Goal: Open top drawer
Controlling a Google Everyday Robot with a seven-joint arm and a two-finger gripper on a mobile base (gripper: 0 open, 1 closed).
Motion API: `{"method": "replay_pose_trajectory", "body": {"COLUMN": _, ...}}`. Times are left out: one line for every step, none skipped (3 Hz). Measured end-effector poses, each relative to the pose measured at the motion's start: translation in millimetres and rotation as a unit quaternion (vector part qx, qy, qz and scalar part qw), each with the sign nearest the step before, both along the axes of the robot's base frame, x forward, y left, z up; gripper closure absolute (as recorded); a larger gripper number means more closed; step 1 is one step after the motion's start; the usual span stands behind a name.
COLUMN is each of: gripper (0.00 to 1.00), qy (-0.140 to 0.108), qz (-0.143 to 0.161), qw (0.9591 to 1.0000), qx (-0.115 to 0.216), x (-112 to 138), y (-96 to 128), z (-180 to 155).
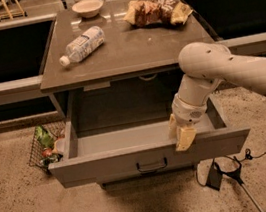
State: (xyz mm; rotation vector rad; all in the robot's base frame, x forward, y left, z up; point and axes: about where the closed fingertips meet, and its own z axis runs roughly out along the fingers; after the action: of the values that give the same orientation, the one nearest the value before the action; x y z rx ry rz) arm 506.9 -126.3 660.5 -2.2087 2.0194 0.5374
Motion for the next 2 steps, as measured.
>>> {"method": "replay_pose_trajectory", "body": {"gripper": 1.00, "qy": 0.000, "qz": 0.000, "qw": 1.0000, "qx": 0.000, "x": -0.1, "y": 0.0, "z": -2.6}}
{"method": "replay_pose_trajectory", "body": {"gripper": 0.75, "qy": -0.005, "qz": -0.002, "qw": 1.0000, "qx": 0.007, "x": -4.8, "y": -0.5, "z": -0.1}}
